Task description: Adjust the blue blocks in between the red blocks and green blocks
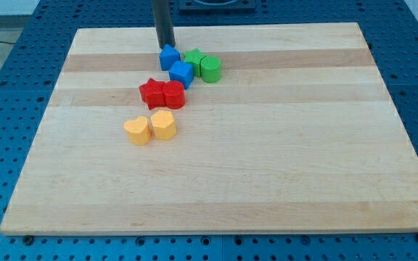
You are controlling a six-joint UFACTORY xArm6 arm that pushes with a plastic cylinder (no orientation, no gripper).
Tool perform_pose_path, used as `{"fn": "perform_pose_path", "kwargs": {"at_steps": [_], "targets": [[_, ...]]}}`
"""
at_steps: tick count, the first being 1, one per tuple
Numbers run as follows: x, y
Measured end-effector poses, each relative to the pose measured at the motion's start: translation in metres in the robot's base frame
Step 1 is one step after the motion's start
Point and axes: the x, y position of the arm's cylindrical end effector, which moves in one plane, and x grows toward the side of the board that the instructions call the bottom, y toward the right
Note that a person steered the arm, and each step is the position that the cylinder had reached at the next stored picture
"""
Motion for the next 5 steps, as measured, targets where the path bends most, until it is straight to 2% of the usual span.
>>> {"fn": "perform_pose_path", "kwargs": {"at_steps": [2, 3, 5], "targets": [[0.028, -0.008], [0.028, -0.013], [0.055, 0.005]]}}
